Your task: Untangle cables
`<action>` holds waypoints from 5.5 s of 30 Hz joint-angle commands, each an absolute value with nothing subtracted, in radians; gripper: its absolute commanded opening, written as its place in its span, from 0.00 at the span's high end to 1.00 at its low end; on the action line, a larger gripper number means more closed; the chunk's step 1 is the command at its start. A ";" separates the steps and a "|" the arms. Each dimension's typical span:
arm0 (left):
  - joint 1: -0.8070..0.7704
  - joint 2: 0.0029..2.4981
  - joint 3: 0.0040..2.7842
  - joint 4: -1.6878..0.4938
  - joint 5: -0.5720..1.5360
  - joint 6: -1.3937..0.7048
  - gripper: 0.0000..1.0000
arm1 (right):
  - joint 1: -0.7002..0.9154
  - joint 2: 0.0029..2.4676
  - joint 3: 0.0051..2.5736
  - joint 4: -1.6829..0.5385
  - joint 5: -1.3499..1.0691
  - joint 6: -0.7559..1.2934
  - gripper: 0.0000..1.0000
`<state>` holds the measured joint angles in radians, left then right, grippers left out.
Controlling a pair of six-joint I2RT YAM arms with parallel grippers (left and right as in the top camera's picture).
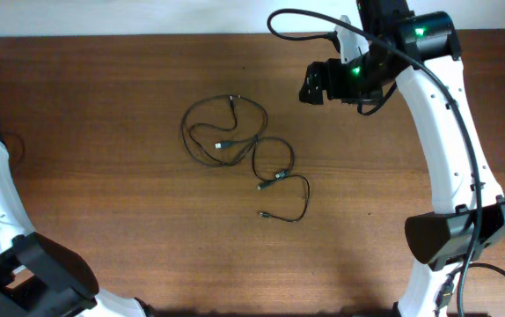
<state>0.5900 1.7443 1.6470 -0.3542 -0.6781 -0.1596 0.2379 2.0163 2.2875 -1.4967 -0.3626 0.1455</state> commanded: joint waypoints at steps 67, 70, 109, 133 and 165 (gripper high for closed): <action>-0.167 1.659 1.650 -0.924 0.224 -0.125 0.21 | -0.177 1.953 2.300 -1.673 -0.316 0.033 0.06; -0.239 1.726 1.650 -0.910 0.224 -0.047 0.21 | -0.177 1.953 2.300 -1.676 -0.316 0.033 0.06; -0.406 2.110 1.656 -0.960 0.133 0.107 1.00 | -0.177 1.955 2.300 -1.695 -0.316 0.029 0.06; -0.403 1.630 2.358 -0.910 0.056 0.107 1.00 | -0.177 1.955 2.300 -1.695 -0.316 0.029 0.06; 0.049 1.762 2.358 -0.731 -0.378 0.108 1.00 | -0.104 1.996 2.299 -1.696 -0.317 0.010 0.06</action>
<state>-0.0490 1.6886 2.3489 -0.8196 -0.3538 0.1051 -0.1085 1.9850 2.2875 -1.6920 -0.3286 0.0216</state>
